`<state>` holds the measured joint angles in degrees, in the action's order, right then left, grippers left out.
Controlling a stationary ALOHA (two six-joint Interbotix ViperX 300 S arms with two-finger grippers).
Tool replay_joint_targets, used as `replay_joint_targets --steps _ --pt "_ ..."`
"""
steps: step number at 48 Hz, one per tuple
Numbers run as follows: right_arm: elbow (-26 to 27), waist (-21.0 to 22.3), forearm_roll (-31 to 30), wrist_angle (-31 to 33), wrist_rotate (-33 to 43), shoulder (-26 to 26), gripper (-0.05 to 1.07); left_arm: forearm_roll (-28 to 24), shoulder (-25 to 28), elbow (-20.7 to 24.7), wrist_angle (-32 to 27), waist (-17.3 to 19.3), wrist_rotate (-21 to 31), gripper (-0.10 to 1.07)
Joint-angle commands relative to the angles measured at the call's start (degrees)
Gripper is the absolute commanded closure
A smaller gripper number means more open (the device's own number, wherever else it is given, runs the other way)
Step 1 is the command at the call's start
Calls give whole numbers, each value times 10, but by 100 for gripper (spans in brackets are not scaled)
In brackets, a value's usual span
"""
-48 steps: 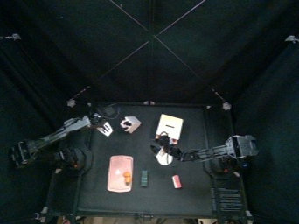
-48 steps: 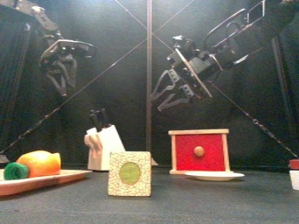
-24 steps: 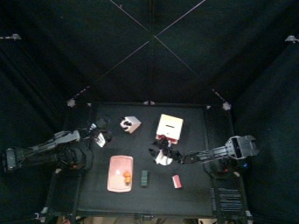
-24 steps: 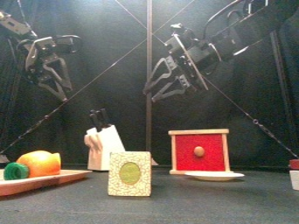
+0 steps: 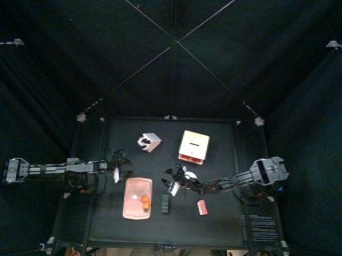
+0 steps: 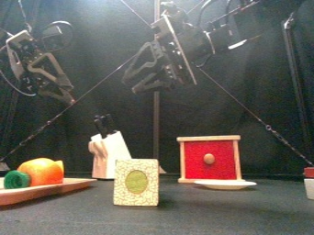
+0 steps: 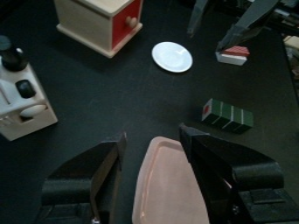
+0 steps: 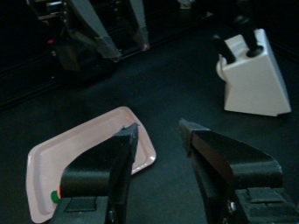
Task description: Grab carrot bottom
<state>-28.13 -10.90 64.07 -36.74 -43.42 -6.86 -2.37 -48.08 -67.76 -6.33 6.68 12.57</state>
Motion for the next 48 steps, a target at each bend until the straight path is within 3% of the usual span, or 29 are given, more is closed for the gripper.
replay_joint_targets --steps 1,9,23,48 --pt "38 -3 -14 4 -1 -11 23 -3 -13 3 17 -18 -1 11" --pt "75 -1 -20 48 -2 -47 23 -4 -24 -4 54 -18 -1 11" --pt "113 18 -54 237 -1 -86 22 -2 -24 -19 64 -16 -1 11" --pt "165 41 -105 294 -1 -149 22 4 -24 -29 68 -15 1 11"
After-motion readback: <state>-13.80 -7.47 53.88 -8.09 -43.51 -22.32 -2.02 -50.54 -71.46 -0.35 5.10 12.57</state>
